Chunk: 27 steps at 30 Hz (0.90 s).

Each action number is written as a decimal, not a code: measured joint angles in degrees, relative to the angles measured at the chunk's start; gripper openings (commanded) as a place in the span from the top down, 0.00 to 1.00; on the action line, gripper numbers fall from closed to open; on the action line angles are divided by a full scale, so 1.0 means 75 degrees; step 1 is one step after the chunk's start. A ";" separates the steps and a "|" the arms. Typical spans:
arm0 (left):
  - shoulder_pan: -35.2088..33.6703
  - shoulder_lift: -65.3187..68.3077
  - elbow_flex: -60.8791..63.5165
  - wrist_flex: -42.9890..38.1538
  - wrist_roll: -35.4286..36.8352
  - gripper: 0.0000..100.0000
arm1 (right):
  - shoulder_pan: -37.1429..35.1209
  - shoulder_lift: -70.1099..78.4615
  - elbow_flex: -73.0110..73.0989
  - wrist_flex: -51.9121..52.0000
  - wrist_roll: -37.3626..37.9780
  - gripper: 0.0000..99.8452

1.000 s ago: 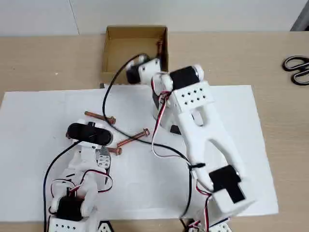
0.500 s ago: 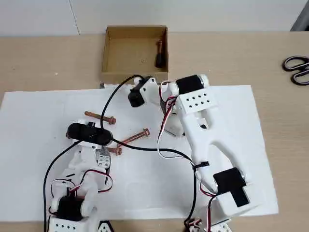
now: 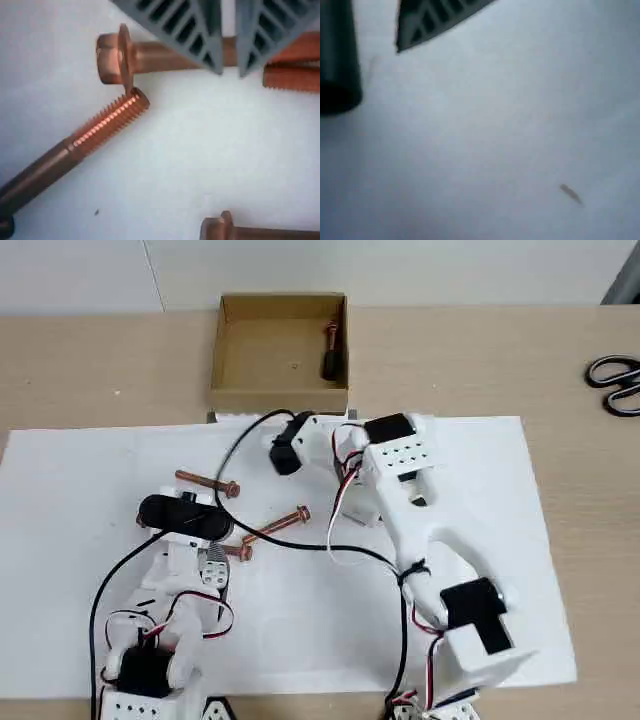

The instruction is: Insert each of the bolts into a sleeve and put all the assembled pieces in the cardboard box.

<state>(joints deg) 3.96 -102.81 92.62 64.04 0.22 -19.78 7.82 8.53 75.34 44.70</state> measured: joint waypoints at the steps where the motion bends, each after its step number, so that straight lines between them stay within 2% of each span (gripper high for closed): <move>1: 0.0000 0.0000 0.0000 0.0000 -0.0012 0.99 | 0.0047 0.0070 0.0000 -0.0047 0.0035 0.86; 16: -0.0012 0.0000 0.0000 0.0000 -0.0012 0.99 | 0.0117 0.0246 0.0340 -0.0012 0.0164 0.86; 21: -0.0012 0.0000 0.0000 0.0000 0.0000 0.99 | 0.0129 0.0246 0.0539 0.0023 0.0164 0.91; 27: -0.0012 0.0000 0.0000 0.0000 0.0023 0.99 | 0.0129 0.0281 0.0539 0.0023 0.0164 0.92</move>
<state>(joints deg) 3.87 -102.81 92.62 64.04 0.40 -18.81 9.93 12.57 75.52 45.93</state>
